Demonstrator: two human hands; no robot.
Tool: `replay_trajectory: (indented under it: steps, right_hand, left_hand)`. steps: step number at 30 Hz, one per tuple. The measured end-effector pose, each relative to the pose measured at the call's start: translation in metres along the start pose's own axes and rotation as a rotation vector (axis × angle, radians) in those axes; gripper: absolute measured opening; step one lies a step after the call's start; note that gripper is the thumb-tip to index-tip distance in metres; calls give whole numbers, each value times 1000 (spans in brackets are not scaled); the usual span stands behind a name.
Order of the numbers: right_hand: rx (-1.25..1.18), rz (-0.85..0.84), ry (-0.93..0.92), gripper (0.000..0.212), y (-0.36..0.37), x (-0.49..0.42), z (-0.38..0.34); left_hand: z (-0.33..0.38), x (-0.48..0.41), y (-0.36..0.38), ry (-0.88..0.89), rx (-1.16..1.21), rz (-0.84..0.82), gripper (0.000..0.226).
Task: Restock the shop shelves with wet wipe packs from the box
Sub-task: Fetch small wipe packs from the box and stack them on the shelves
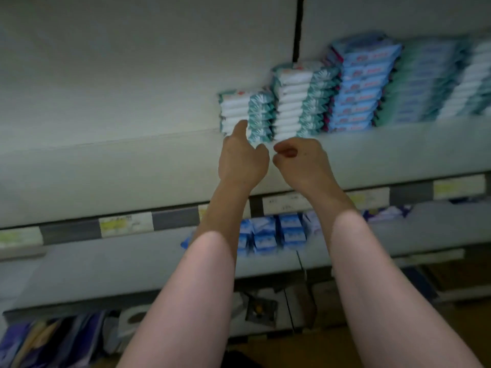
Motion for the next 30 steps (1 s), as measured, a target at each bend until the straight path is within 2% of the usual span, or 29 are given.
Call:
replay_trajectory:
  steps: [6,13,16,22,30]
  right_hand:
    - [45,89,154,29,-20,34,36]
    - [115,276,374,24,-29,92,73]
    - [103,378,487,26,-25,132,86]
    - [104,465,727,20,-20,230,112]
    - [54,638,964,17,-32,361,145]
  left_hand:
    - [16,32,32,54,75,-157,61]
    - [17,75,61,149,145,-442,51]
    - [4,101,72,195,120,-562,45]
    - [-17,174,97,189,31,-837,44]
    - [-2,298,110,368,33,-1112,44]
Point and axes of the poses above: each hand's wrist, its own x-axis away from the middle knuckle, its own y-axis out of the palm, z = x × y, the point moved 7 cm from there along -x, towards the middle knuckle, and after that the axes turned 5 degrees about y, right-handed, at the moved point
